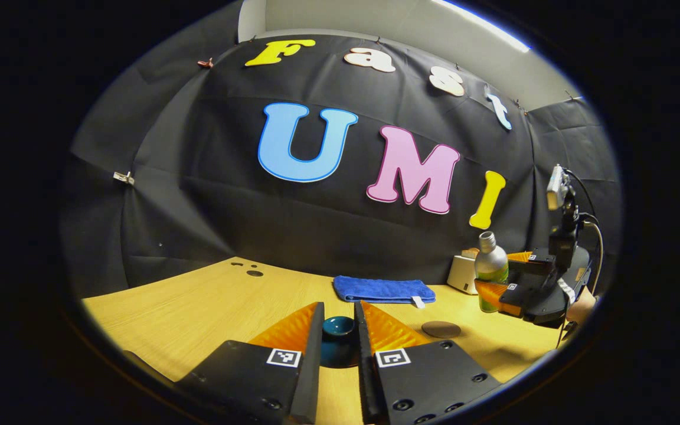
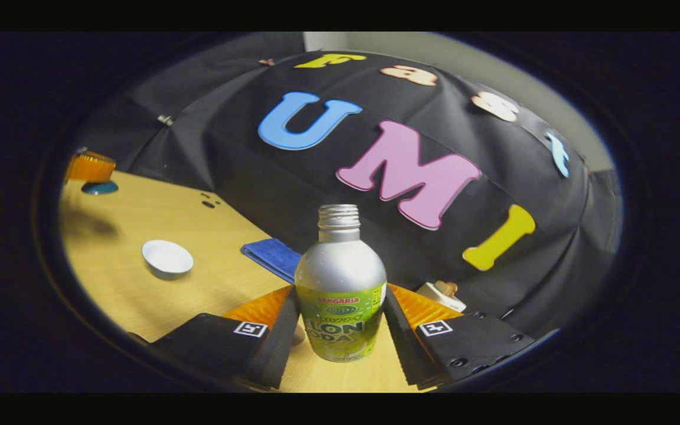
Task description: Open the teacup lid with one hand, grasp the water bottle and pour water into the teacup with the other hand; after pouring, place the water bottle on the coaster and then close the teacup lid.
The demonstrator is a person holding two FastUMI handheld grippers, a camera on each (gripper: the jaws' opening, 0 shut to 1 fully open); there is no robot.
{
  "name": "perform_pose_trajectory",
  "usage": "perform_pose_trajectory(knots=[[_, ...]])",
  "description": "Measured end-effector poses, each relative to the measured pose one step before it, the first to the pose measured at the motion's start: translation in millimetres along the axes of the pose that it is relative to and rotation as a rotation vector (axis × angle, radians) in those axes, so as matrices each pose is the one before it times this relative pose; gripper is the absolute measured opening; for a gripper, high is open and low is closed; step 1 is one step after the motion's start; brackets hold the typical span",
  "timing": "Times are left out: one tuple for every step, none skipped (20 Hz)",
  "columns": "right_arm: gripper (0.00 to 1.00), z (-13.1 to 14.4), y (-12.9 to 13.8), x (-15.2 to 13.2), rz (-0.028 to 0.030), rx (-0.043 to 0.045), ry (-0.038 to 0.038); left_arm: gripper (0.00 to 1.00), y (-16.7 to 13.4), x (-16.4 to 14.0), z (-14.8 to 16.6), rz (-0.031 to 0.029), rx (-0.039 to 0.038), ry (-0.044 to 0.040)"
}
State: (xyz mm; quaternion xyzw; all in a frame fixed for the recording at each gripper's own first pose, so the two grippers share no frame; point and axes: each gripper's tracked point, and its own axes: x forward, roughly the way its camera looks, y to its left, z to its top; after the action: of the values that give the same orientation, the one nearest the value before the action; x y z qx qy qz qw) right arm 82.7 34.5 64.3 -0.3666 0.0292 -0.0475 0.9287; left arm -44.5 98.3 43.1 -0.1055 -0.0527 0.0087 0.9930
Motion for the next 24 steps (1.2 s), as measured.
perform_pose_trajectory(knots=[[0.77,1.07,7.39,5.44,0.01679,-0.06887,0.00491,0.32,5.60,-1.90,2.18,0.00866,-0.01389,-0.00259],[0.78,3.46,6.21,6.01,0.00948,-0.06705,-0.00115,0.32,5.74,-0.59,2.05,0.00840,-0.01333,-0.00317],[0.77,3.28,3.39,6.47,0.00259,-0.06604,-0.00441,0.32,4.70,-1.03,2.80,0.00478,-0.00703,-0.00297],[0.77,2.29,2.70,5.93,0.00195,-0.06628,-0.00668,0.32,5.99,-1.08,2.44,0.01161,-0.00375,-0.00497],[0.77,2.86,2.71,4.03,-0.00128,-0.06234,-0.00604,0.32,5.95,-1.28,2.74,0.01113,-0.00278,-0.00551],[0.77,3.74,4.59,3.05,0.00114,-0.05541,-0.00859,0.31,3.97,-0.98,0.94,0.00836,-0.00631,-0.00584],[0.77,3.99,6.68,3.35,0.01158,-0.05067,-0.01059,0.31,2.61,-0.50,2.49,0.00317,-0.01032,-0.00522],[0.77,2.78,6.89,3.53,0.01064,-0.04609,-0.00748,0.32,1.14,-0.06,0.61,0.00112,-0.01346,-0.00127],[0.77,1.87,6.84,1.59,0.00881,-0.04226,-0.00596,0.32,0.16,-0.15,0.95,-0.00250,-0.00813,0.00274],[0.77,3.94,8.76,-2.08,0.00891,-0.04141,-0.00919,0.32,0.13,0.05,-1.61,-0.00059,-0.00009,0.00286],[0.77,2.50,7.06,-1.21,0.00907,-0.04950,-0.00782,0.32,1.52,-0.32,-0.10,0.00330,0.00590,0.00143],[0.77,4.27,5.31,2.16,0.00628,-0.05458,-0.00774,0.31,1.95,0.00,-0.52,0.00276,0.00566,-0.00221],[0.77,2.88,5.23,1.04,0.00245,-0.05175,-0.00783,0.31,0.89,-0.50,2.25,0.00050,-0.00037,-0.00363],[0.77,2.30,6.99,1.78,0.00694,-0.04212,-0.00670,0.31,-0.13,0.39,0.91,0.00037,-0.00299,-0.00192],[0.77,-0.18,6.18,1.23,0.00889,-0.03287,-0.00631,0.31,1.07,0.22,0.20,0.00259,-0.00382,0.00234],[0.77,0.71,6.66,0.78,0.00781,-0.02746,-0.00356,0.31,0.78,0.24,-0.05,-0.00061,-0.00241,0.00085],[0.77,1.14,4.03,0.34,0.00639,-0.02740,-0.00543,0.32,1.14,0.27,1.22,0.00375,-0.00009,0.00008],[0.77,2.58,2.87,1.00,0.00347,-0.02742,-0.00394,0.32,0.69,0.46,-0.95,0.00065,0.00064,-0.00118],[0.77,1.36,2.22,1.34,0.00408,-0.02438,-0.00301,0.32,0.19,-0.50,0.39,0.00200,0.00108,-0.00027],[0.77,2.72,1.70,-0.83,0.00693,-0.02389,-0.00650,0.31,1.07,0.37,-0.87,0.00185,0.00256,0.00086],[0.77,2.71,2.67,-0.50,0.00680,-0.02698,-0.00649,0.31,0.52,0.30,0.83,0.00120,0.00080,0.00092],[0.77,3.78,2.05,0.99,0.00415,-0.03755,-0.00785,0.31,0.85,-0.36,-0.71,0.00083,-0.00110,0.00097],[0.77,0.40,-0.33,1.11,-0.00401,-0.03832,-0.00532,0.31,0.75,-0.08,0.30,0.00134,-0.00198,0.00050],[0.77,2.08,-1.71,1.72,-0.00746,-0.03739,-0.00692,0.32,-0.40,0.45,0.14,-0.00037,-0.00139,0.00157]])
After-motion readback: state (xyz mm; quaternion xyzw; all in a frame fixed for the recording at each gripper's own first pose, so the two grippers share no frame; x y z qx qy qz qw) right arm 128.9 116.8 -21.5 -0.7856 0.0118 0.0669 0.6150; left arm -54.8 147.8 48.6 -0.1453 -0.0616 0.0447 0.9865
